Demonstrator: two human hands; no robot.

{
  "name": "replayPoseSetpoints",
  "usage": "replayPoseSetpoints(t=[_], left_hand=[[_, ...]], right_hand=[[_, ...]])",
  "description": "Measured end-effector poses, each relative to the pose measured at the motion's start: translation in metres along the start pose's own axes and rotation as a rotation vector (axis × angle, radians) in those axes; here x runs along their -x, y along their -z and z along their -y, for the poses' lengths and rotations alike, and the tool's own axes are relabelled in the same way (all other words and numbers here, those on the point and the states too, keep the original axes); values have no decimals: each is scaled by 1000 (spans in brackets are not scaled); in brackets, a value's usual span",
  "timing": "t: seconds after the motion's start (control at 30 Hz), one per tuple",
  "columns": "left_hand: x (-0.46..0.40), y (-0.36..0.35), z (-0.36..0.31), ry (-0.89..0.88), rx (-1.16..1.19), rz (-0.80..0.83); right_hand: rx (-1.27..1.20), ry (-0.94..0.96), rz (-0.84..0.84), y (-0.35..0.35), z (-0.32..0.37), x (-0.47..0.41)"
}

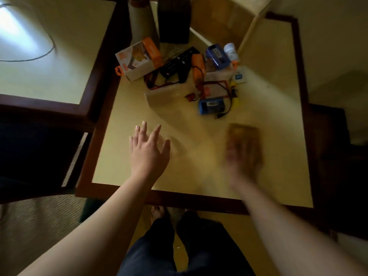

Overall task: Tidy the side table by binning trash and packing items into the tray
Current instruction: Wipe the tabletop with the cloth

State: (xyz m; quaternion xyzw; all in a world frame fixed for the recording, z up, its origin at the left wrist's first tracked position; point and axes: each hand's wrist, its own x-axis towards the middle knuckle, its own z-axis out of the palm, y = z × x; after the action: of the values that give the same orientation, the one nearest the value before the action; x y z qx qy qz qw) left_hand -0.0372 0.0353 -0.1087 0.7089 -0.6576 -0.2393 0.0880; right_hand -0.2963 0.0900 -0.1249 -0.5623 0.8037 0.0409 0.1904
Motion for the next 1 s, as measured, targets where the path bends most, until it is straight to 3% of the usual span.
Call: replayPoseSetpoints(t=[0.1,0.17,0.23,0.3,0.37,0.43,0.47,0.53,0.6,0.63,0.73,0.83,0.9,0.93,1.0], left_hand=[[3,-22,-31,-49,-41,27],[1,-33,-44,-30,-57,29],[-1,-42,-50,13,-67,13],[-1,-50,-54,29,-107,-1],[-1,-56,-57,39,-151,-23],[-1,-58,-57,42,-158,-61],[-1,-59,-56,40,-150,-85],[-2,-60,-55,36,-136,-121],[-3,-60,-56,39,-131,-123],[-2,-60,-57,41,-129,-121],[-2,-61,-58,46,-120,-145],[-3,-62,-58,48,-104,-165],[-4,-61,-57,51,-101,-165],[-4,-60,-57,49,-99,-165],[-5,-59,-58,43,-89,-169]], right_hand=[[108,730,154,-26,-23,76],[213,889,45,-15,-102,66],[274,624,-20,16,-173,8],[120,226,-133,50,-217,-59],[12,27,-176,68,-218,-112],[29,-53,-230,56,-181,-117],[23,15,-253,45,-159,-99],[107,480,-155,14,-140,-29],[186,896,-5,1,-170,32],[202,995,4,10,-197,32],[248,873,-54,58,-253,-55],[7,308,-64,105,-225,-175],[8,107,-103,104,-172,-211],[34,118,-129,94,-144,-205],[101,427,-172,59,-120,-145]])
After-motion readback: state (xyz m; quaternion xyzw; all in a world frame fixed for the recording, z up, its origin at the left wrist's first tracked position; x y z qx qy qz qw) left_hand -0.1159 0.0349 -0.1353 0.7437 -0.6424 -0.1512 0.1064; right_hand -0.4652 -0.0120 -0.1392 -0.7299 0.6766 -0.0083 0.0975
